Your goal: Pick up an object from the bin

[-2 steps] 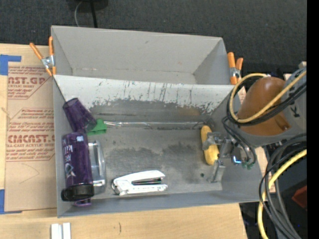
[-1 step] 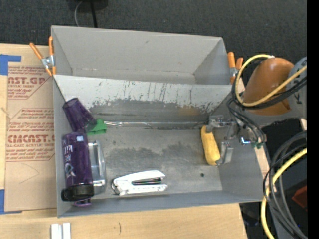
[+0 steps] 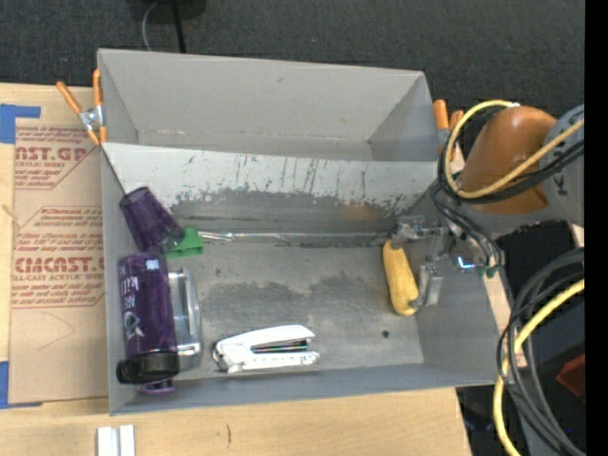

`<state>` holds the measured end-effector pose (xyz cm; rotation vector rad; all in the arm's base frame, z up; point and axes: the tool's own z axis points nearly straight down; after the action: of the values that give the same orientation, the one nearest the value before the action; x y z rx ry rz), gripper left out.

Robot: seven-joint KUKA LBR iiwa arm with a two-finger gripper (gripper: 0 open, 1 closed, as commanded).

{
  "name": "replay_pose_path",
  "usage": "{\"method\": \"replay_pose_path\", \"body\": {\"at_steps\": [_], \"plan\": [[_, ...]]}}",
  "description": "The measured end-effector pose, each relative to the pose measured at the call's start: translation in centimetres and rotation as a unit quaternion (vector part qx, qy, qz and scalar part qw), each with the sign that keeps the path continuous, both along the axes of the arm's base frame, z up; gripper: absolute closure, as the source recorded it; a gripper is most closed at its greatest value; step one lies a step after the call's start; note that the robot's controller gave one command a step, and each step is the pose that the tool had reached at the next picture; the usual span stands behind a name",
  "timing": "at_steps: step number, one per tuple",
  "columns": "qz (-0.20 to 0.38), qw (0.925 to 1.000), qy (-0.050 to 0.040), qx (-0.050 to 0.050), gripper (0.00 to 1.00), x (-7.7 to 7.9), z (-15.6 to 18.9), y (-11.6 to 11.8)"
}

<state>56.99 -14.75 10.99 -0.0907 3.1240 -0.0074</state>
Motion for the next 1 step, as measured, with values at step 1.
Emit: {"method": "replay_pose_path", "body": {"at_steps": [1], "plan": [[0.049,0.9988,0.0003,0.000,0.00,-2.36,-0.56,0.68]]}}
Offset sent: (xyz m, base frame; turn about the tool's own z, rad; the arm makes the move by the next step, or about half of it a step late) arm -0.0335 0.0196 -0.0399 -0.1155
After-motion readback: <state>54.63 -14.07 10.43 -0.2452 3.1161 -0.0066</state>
